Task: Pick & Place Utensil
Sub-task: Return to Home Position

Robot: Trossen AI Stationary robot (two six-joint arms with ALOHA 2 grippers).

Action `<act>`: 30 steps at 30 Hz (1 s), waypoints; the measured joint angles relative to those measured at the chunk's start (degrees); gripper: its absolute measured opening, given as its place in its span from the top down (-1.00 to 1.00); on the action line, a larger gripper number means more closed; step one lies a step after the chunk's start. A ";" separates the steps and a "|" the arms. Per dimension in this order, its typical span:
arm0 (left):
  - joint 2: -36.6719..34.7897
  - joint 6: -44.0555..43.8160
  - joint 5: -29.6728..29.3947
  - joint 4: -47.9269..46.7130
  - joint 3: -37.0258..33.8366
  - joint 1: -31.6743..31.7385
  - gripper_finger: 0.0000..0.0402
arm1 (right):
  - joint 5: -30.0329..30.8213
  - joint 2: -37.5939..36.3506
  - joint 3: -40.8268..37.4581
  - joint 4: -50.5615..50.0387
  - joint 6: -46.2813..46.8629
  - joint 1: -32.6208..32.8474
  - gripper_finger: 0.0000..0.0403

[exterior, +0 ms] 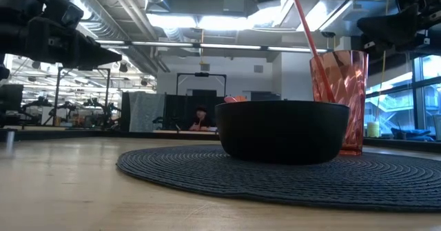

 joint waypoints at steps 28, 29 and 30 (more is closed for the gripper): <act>0.11 -3.11 -6.86 0.39 -0.02 0.00 0.98 | 2.54 0.00 0.00 -2.09 0.08 0.00 0.99; 0.11 -2.91 -6.88 0.39 -0.02 0.00 0.98 | 1.97 0.01 -0.02 -1.63 0.26 0.00 0.99; 0.11 -2.60 -6.89 0.39 -0.02 0.00 0.97 | 2.00 0.02 -0.02 -1.01 1.04 0.00 0.99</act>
